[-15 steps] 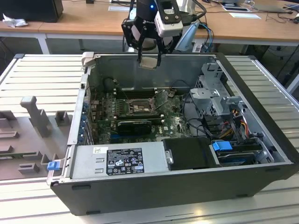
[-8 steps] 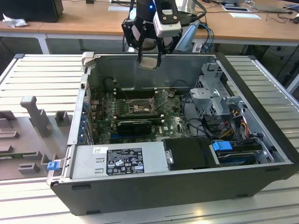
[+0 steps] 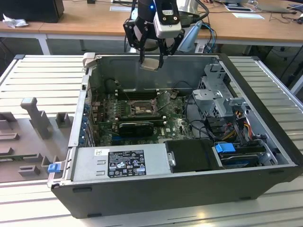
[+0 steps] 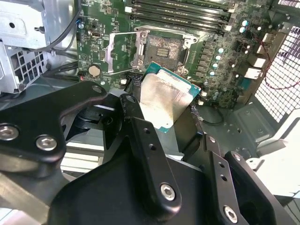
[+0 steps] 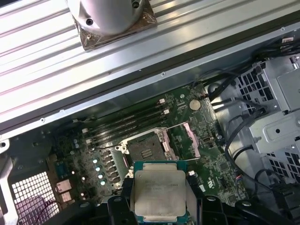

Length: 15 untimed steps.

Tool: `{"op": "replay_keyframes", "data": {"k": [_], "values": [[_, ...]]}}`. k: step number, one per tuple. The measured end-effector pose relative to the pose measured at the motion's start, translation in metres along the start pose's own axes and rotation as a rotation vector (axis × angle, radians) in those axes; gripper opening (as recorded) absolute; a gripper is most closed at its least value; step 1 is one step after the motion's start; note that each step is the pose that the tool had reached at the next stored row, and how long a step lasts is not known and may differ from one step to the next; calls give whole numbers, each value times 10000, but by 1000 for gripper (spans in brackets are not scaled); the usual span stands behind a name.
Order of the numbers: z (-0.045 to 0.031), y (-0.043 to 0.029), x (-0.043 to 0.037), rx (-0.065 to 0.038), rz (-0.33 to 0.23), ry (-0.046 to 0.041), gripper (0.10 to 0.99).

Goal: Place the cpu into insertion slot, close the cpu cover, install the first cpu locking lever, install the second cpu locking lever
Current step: 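Place the cpu into insertion slot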

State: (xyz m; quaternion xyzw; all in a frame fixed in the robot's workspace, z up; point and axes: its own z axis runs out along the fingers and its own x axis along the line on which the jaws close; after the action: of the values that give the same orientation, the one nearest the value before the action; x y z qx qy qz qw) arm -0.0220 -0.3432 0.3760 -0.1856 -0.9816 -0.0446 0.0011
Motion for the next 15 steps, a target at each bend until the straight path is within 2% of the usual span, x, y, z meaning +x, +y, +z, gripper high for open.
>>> {"op": "replay_keyframes", "data": {"k": [15], "values": [[12,-7,14,-8,405,-35,529]]}}
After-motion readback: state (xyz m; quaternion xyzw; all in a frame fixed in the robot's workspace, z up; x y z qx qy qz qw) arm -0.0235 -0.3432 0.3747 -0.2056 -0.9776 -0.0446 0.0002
